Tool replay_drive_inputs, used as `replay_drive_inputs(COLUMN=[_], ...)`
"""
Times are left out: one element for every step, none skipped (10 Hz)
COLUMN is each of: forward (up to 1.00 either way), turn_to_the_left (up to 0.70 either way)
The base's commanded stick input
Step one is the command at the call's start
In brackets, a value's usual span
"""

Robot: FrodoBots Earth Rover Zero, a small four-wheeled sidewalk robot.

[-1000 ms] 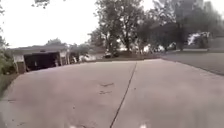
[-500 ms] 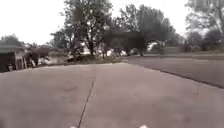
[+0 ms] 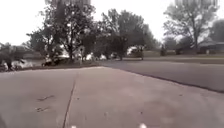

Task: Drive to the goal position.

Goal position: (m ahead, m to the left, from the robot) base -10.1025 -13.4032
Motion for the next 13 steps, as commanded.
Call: replay_drive_inputs(forward=[0.05, 0.05, 0.05, 0.05, 0.05, 0.05, 0.05, 0.05, 0.05, 0.05, 0.05, 0.05, 0.05], turn_to_the_left=[0.0, 0.0, 0.0, 0.0, 0.0, 0.0, 0.0, 0.0, 0.0, 0.0, 0.0, 0.0, 0.0])
